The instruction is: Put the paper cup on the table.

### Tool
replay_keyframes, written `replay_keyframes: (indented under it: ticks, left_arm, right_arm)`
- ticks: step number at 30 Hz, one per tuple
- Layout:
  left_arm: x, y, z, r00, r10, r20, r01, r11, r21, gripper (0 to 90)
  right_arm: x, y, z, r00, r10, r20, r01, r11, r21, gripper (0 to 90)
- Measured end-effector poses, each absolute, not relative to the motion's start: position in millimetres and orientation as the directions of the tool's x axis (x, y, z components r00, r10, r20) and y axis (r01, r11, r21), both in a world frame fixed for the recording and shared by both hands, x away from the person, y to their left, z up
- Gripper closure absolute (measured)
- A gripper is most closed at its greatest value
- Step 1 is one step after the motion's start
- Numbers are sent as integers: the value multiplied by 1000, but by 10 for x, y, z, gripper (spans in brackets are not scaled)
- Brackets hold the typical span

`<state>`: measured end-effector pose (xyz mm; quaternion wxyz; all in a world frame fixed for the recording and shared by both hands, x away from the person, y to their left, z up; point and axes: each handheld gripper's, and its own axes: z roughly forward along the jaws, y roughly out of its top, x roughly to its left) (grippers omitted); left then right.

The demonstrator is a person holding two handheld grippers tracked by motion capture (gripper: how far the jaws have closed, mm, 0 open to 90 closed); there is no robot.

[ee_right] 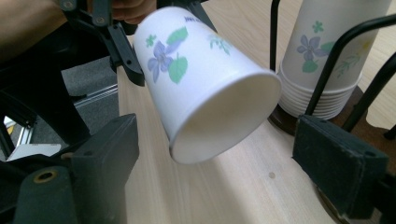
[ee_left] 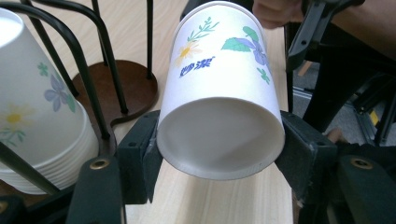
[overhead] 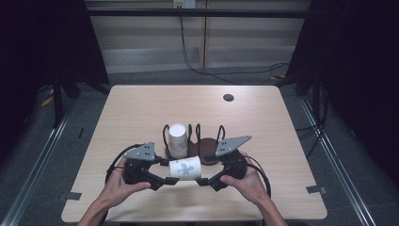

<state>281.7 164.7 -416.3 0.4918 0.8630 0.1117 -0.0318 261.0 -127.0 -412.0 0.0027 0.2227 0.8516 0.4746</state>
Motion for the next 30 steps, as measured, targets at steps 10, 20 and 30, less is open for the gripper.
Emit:
replay_keyframes:
  ticks: [10,20,30]
  left_arm:
    - [2801,1643,-4175,977,149,-156,207,-443,872,369]
    - [2768,1604,-4190,978,138,-155,199,-413,889,369]
    - [2772,1638,-4169,975,128,-184,219,-363,906,368]
  right_arm:
    - [2617,-1339,-4147,-888,378,262,398,348,848,148]
    - [2590,-1365,-4201,-887,362,285,402,307,862,158]
    - [2588,-1380,-4234,-879,370,302,406,248,880,159]
